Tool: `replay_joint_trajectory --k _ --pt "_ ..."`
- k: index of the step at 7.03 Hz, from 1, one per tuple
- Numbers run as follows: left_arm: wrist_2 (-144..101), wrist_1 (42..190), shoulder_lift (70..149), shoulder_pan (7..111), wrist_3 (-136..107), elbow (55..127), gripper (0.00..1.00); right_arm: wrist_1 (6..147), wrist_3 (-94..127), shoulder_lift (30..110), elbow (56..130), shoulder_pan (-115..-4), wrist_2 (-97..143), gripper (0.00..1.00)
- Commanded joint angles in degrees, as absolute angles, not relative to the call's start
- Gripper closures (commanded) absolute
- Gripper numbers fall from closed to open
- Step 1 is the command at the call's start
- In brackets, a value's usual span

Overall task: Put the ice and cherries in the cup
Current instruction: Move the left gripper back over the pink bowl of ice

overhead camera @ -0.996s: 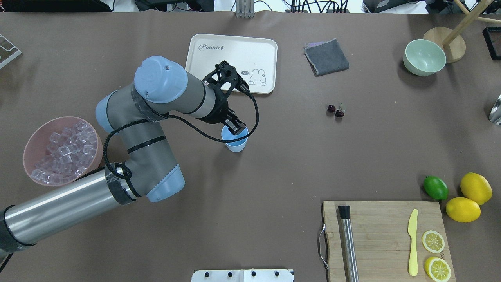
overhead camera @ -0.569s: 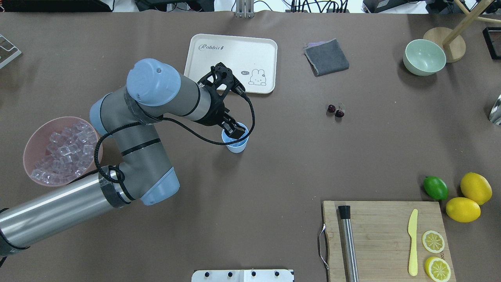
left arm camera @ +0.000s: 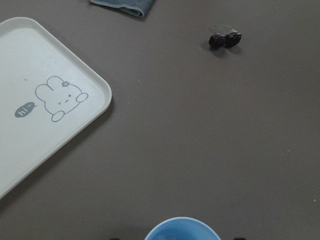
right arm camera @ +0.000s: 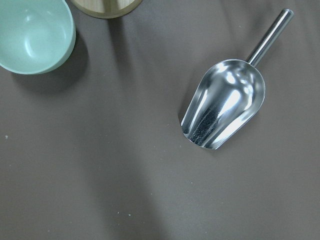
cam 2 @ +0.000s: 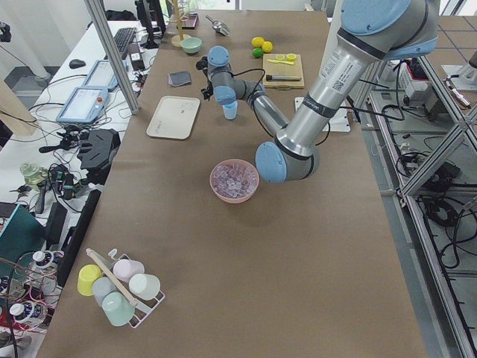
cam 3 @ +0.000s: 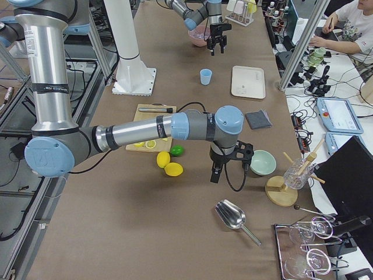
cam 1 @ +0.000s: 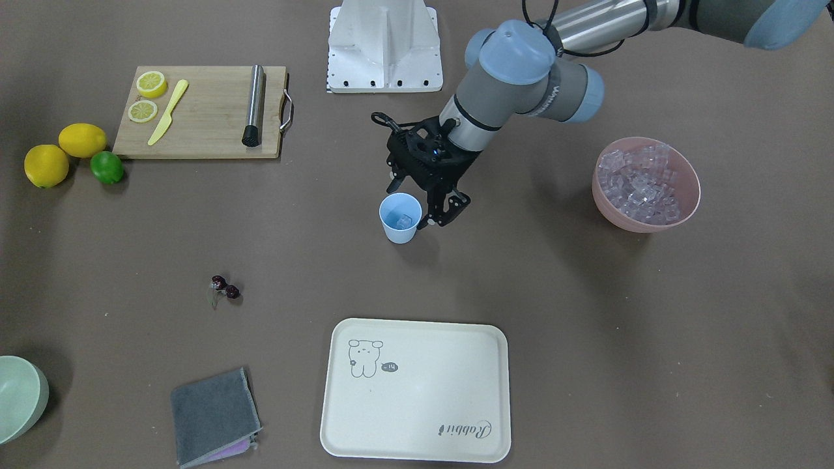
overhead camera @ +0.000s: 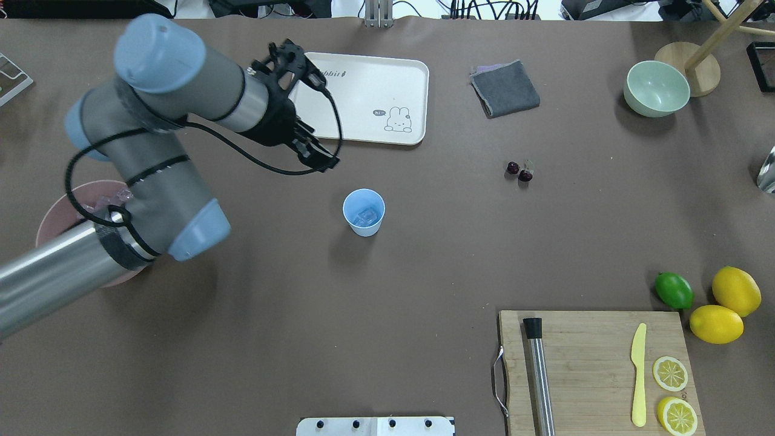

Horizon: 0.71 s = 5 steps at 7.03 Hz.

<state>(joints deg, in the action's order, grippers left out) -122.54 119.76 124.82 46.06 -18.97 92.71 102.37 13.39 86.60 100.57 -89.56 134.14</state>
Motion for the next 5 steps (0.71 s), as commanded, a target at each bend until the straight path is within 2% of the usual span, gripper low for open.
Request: replay_joint_trajectory --k 1,3,5 --pt "-127.2 119.5 115.6 54.7 -9.4 94.0 0.13 101.8 13.1 85.3 101.0 -89.6 134.1 0.0" --pt "-129.2 119.9 109.4 57.2 -8.4 94.3 0.13 101.5 13.1 83.5 100.8 -89.6 133.7 0.0" --pt "-133.7 119.8 103.7 60.5 3.0 94.6 0.13 99.1 12.9 83.6 100.8 -89.6 133.5 0.0"
